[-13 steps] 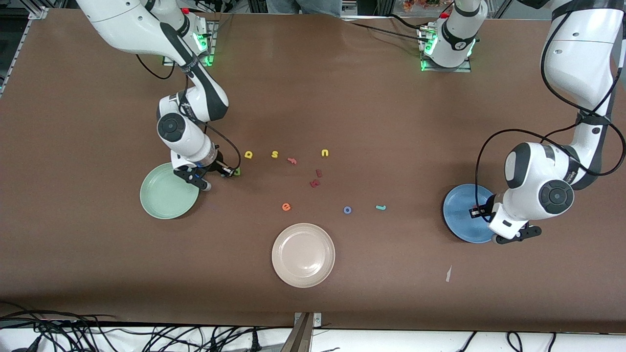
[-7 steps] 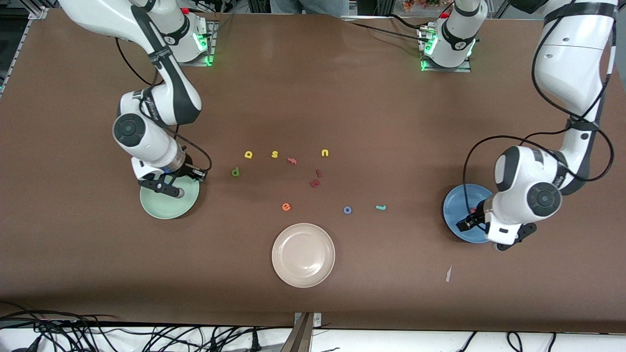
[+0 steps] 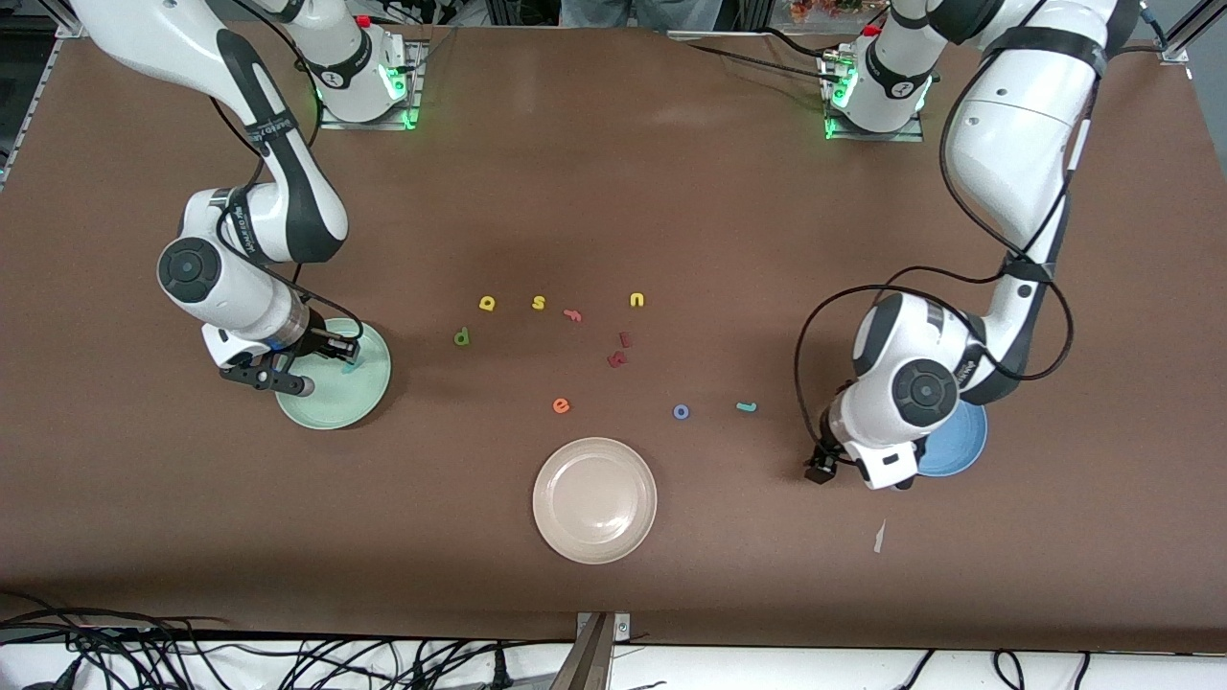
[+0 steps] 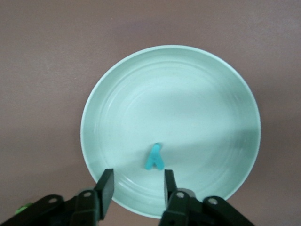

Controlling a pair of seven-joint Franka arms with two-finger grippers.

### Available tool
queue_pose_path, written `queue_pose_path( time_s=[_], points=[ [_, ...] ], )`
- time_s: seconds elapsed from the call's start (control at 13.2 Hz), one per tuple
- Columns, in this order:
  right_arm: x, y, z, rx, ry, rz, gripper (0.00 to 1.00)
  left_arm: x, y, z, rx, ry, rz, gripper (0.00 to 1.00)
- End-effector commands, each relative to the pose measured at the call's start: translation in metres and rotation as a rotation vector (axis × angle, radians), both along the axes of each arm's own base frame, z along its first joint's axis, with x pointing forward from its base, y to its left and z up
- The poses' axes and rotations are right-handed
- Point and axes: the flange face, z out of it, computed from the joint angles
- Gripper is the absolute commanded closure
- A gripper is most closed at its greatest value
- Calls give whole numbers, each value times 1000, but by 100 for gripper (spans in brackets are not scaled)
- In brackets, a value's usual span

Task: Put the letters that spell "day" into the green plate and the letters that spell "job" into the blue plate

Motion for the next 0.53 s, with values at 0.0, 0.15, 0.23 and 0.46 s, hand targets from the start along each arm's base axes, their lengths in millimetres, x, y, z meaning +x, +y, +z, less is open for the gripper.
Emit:
queue_pose_path(
  time_s=[0.0, 0.15, 0.23, 0.46],
  points=[
    [-5, 31, 5, 22, 5, -55, 44, 8, -26, 0, -60, 4, 165, 0],
    [-11, 57, 3, 35, 11, -115, 42, 4, -39, -3, -100, -13, 210, 0],
    [-16, 76, 2, 41, 15, -151, 42, -7, -54, -15, -91, -12, 214, 0],
    [-26, 117, -6, 58, 8, -195, 42, -24, -59, -22, -74, 1, 234, 0]
  ],
)
